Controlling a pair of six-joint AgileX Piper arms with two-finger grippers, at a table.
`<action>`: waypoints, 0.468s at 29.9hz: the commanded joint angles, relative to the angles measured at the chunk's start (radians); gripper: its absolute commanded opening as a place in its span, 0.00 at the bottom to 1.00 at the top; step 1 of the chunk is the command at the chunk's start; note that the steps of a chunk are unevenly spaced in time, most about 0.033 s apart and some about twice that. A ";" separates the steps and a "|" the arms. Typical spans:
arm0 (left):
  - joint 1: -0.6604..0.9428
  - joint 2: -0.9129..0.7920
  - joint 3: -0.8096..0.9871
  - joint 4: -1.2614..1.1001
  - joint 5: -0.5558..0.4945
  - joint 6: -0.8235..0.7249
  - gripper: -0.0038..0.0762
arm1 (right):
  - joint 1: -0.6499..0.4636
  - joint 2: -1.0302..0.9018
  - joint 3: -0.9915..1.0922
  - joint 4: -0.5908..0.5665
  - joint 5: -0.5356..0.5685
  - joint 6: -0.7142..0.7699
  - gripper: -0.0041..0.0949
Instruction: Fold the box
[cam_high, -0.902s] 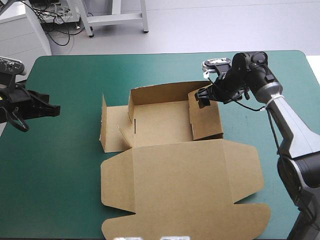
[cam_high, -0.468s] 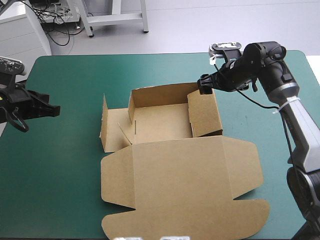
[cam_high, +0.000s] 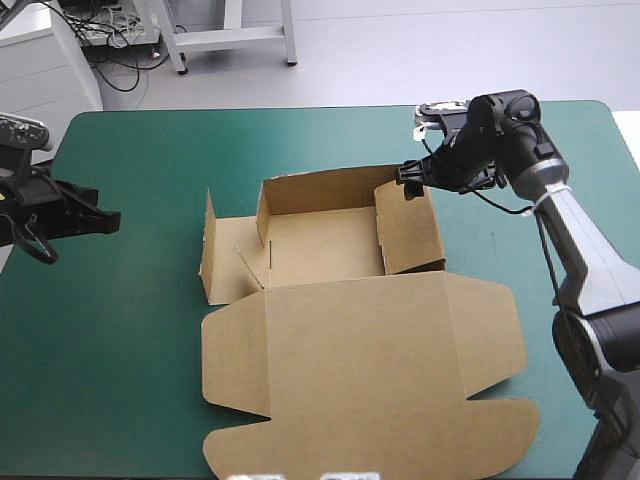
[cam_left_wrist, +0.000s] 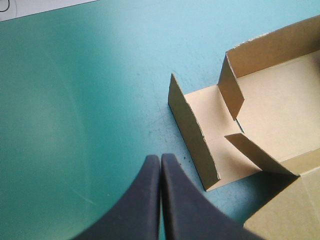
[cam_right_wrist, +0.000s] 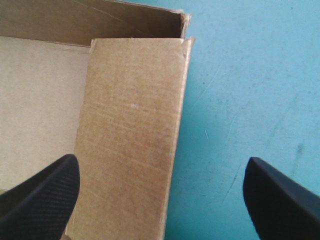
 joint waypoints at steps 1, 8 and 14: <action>0.000 -0.019 -0.030 -0.024 -0.059 -0.005 0.03 | 0.001 -0.007 -0.030 0.009 0.006 -0.001 0.86; 0.000 -0.019 -0.030 -0.024 -0.059 -0.005 0.03 | 0.001 0.062 -0.030 0.017 0.006 -0.001 0.77; 0.000 -0.019 -0.030 -0.024 -0.059 -0.005 0.03 | 0.001 0.089 -0.030 0.012 0.006 -0.001 0.58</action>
